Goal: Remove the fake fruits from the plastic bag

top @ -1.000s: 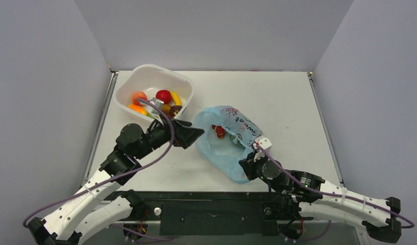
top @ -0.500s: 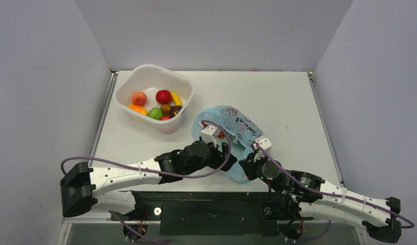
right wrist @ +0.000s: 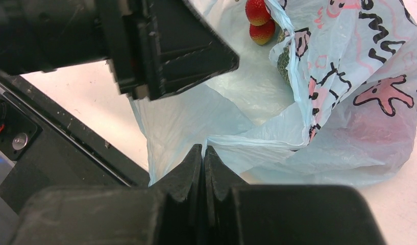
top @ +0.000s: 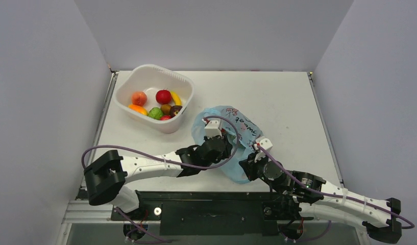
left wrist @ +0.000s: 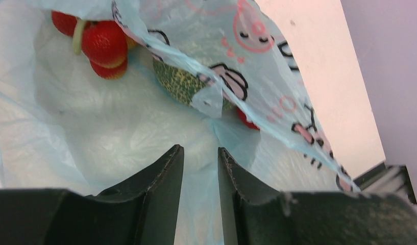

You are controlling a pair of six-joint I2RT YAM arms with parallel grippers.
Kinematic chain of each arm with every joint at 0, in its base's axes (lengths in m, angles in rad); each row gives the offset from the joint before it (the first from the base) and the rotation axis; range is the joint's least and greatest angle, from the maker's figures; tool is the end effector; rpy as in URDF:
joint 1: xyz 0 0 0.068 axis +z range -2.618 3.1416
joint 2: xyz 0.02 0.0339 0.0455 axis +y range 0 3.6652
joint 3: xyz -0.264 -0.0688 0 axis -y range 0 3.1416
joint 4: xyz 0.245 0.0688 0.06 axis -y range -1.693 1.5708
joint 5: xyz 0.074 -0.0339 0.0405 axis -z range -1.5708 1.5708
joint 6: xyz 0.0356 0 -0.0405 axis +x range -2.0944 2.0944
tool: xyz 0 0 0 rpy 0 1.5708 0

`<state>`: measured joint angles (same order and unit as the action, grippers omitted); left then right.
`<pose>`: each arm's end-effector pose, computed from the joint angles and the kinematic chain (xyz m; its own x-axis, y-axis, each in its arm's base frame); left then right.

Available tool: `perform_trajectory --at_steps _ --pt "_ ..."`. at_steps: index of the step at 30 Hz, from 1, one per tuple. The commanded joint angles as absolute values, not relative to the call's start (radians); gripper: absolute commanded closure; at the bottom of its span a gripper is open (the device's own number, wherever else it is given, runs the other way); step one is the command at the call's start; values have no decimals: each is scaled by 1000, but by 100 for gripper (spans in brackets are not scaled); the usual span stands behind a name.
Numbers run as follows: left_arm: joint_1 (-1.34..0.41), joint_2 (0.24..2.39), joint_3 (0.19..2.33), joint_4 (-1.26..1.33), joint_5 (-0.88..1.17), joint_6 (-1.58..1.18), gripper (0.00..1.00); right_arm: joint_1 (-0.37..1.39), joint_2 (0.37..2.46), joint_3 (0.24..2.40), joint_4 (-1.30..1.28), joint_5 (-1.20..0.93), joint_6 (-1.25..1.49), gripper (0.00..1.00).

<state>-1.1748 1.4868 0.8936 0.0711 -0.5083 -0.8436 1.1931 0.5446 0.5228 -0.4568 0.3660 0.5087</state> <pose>0.1416 -0.2937 0.2369 -0.6084 -0.2366 -0.7575 0.2839 0.8265 -0.4862 0.0619 0.1214 0.2555 -0.5140 -0.0623 -0.8555 -0.5730 0.7671 0.2884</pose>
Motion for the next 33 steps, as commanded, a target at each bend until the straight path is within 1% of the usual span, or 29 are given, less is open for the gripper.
perform_trajectory --at_steps 1,4,9,20,27,30,32,33 --pt "-1163 1544 989 86 -635 -887 72 1202 523 516 -414 368 501 100" --pt "-1157 1595 1017 75 -681 -900 71 1204 524 515 -414 367 501 100" --pt "-1126 1655 1059 33 -742 -942 64 1203 532 518 -414 367 502 100" --pt "-1050 1789 1084 57 -767 -995 63 1204 534 519 -412 364 500 100" --pt "-969 1843 1081 134 -667 -975 63 1204 539 519 -413 363 499 100" --pt "-960 1863 1097 155 -640 -959 59 1204 542 520 -412 364 499 100" --pt "-955 1875 1104 166 -626 -950 54 1203 545 521 -413 364 499 100" --pt "-953 1876 1103 175 -623 -946 50 1204 544 521 -413 364 499 100"
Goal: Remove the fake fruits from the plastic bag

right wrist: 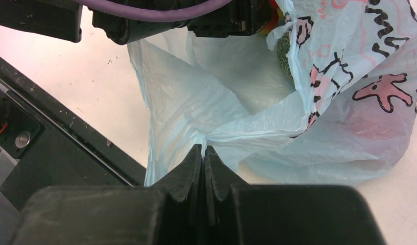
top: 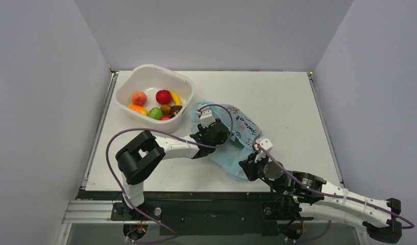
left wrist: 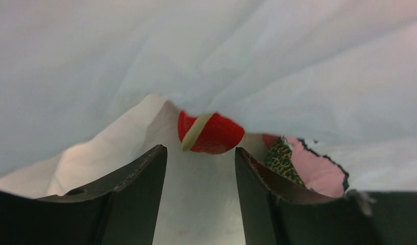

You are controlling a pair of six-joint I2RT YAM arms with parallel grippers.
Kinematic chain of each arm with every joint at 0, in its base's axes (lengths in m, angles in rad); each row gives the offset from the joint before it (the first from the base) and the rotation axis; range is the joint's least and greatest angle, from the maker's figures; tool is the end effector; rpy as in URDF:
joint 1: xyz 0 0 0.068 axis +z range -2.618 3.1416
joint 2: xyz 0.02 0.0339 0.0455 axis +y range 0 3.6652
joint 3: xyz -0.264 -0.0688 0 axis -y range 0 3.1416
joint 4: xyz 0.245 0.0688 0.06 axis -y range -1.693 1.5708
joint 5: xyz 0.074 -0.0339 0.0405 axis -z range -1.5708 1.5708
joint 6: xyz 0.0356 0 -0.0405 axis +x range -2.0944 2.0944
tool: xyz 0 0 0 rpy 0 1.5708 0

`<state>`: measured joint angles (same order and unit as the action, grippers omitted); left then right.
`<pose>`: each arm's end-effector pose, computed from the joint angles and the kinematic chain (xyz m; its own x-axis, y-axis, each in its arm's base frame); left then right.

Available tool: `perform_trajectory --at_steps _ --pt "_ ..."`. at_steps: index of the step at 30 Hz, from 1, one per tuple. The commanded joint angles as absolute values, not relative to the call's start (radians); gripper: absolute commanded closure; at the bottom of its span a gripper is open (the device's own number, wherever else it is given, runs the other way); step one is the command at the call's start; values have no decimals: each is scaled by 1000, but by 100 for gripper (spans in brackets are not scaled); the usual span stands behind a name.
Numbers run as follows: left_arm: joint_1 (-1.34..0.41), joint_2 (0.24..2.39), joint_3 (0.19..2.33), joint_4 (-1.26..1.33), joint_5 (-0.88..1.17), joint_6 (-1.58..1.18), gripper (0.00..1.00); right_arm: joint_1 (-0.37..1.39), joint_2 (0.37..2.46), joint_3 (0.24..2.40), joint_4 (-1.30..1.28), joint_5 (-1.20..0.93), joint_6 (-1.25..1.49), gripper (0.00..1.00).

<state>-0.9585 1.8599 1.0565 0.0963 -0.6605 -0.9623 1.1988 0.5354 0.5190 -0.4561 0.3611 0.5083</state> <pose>0.2398 -0.3035 0.1655 -0.5237 -0.3817 -0.7616 -0.0902 0.9138 -0.3960 0.0606 0.1207 0.2553 -0.5130 -0.0623 -0.8561 -0.5809 0.7594 0.2929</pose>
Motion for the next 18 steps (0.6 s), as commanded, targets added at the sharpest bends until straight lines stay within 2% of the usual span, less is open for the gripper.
perform_trajectory --at_steps 1,4,6,11,18 --pt "-947 1877 1103 178 -614 -944 48 1204 545 521 -413 365 500 100" --pt "-941 1867 1103 188 -611 -931 39 1204 548 521 -411 365 499 100" --pt "-941 1862 1104 192 -622 -923 37 1203 550 521 -411 364 500 100" --pt "-928 1870 1118 202 -640 -895 36 1204 555 522 -410 362 498 100" --pt "-907 1904 1146 206 -641 -866 43 1204 554 522 -410 363 499 100"
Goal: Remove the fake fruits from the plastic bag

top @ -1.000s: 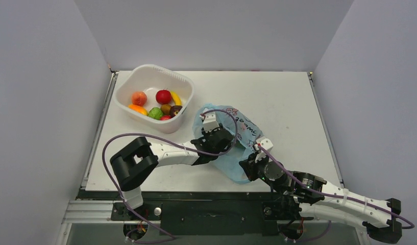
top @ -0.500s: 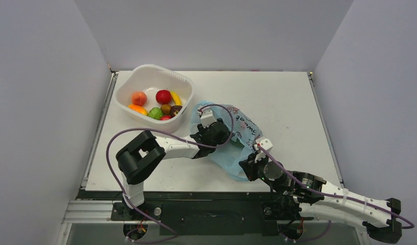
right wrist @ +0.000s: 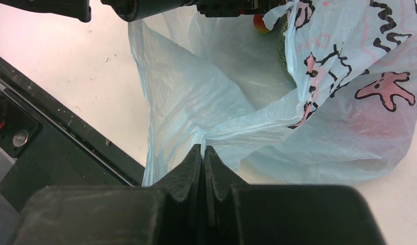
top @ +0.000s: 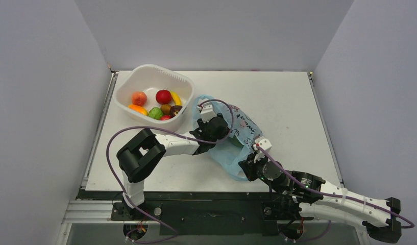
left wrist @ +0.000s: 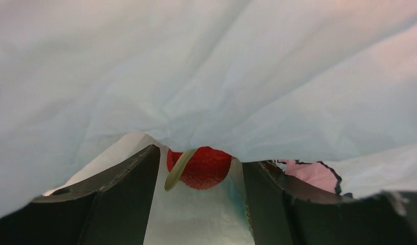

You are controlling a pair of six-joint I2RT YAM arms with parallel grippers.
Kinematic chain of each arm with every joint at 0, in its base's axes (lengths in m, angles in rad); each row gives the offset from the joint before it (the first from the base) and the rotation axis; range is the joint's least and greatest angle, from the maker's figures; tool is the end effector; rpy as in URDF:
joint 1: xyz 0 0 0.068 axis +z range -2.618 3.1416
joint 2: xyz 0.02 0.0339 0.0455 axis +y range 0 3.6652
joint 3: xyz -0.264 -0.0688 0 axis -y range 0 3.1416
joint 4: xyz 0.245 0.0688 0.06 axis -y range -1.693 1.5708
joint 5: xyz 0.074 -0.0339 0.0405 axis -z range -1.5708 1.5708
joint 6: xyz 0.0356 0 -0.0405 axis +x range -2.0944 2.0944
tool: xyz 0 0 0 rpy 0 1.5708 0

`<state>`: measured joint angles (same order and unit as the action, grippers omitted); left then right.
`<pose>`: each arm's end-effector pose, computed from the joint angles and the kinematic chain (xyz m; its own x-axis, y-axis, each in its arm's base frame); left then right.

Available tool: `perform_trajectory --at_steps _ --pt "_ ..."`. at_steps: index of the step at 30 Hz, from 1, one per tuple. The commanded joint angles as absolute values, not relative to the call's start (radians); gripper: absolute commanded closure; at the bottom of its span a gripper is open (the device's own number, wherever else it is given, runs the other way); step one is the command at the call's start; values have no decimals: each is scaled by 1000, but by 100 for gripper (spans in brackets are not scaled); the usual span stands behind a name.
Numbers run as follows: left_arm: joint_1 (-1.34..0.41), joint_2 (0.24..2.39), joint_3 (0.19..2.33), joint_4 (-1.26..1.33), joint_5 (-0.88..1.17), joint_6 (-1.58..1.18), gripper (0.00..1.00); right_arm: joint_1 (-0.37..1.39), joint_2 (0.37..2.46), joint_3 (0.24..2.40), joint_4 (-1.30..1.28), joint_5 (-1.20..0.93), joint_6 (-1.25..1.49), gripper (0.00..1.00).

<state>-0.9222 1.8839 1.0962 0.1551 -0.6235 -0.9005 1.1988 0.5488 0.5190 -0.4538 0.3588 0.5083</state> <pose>0.2580 -0.3060 0.1725 -0.5060 -0.3857 -0.7715 -0.0547 0.9070 -0.4175 0.0613 0.1226 0.2540 -0.5172 -0.0718 -0.8529 -0.5810 0.7611 0.2883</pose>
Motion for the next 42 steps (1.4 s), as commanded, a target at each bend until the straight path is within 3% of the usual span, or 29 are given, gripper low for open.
perform_trajectory --at_steps 1,4,10,18,30,42 --pt "-905 1912 1154 207 -637 -861 43 1203 555 522 -411 362 499 100" --pt "-897 1924 1162 209 -612 -858 45 1204 558 523 -411 361 499 100" --pt "-894 1918 1157 221 -557 -833 57 1204 559 524 -411 362 499 100" --pt "-895 1796 1074 242 -405 -797 82 1203 567 525 -411 366 499 100" --pt "-888 1570 828 400 -72 -778 92 1203 586 529 -411 374 502 100" --pt "-877 1346 706 407 233 -823 93 1204 607 533 -412 381 504 100"
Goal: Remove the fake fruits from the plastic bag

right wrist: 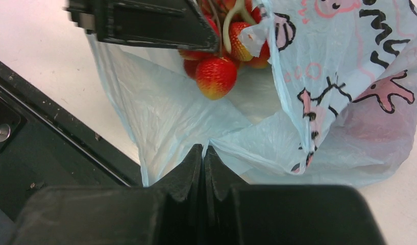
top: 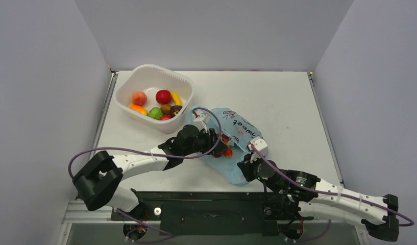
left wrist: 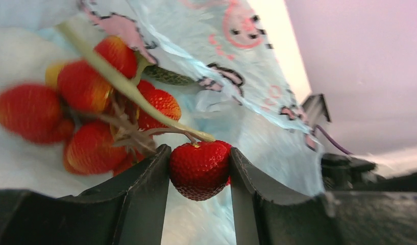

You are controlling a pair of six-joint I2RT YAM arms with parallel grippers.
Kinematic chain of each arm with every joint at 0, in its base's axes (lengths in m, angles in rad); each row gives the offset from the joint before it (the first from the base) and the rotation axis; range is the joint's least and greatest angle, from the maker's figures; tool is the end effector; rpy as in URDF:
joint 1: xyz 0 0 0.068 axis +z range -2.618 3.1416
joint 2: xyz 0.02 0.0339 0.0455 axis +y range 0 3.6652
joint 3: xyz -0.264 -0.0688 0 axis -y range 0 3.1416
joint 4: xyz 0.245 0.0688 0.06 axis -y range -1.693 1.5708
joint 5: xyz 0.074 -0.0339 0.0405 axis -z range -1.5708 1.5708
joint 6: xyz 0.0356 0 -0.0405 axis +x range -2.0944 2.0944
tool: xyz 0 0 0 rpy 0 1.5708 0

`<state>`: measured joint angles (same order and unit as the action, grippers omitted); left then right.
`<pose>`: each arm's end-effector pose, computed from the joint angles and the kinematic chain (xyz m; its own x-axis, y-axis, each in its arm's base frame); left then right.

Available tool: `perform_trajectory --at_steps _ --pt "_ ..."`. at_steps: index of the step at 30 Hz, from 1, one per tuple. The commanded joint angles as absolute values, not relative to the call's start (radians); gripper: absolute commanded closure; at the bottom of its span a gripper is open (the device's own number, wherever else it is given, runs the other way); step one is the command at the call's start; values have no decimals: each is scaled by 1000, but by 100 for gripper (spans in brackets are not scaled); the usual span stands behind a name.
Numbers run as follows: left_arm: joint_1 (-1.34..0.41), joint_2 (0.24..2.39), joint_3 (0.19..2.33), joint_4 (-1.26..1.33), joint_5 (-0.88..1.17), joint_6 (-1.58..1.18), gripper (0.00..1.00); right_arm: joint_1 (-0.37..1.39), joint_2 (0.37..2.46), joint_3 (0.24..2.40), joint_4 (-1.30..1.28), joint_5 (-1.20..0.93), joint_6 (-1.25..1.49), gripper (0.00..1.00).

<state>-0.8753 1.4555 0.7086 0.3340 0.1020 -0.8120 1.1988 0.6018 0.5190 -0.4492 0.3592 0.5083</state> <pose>0.1961 -0.2406 0.2094 -0.7745 -0.1986 -0.6006 0.3800 0.6129 -0.6928 0.0640 0.1296 0.2480 -0.5319 -0.1099 -0.8396 -0.5760 0.7738 0.2637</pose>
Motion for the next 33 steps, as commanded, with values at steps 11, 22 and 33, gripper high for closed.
perform_trajectory --at_steps 11,22,33 --pt "-944 1120 772 228 254 -700 93 1204 612 534 -413 385 506 100" --pt "-1023 1252 725 322 268 -746 94 1204 611 535 -415 397 510 100" --pt "-1101 1120 825 198 168 -644 95 1204 603 535 -426 429 521 100"
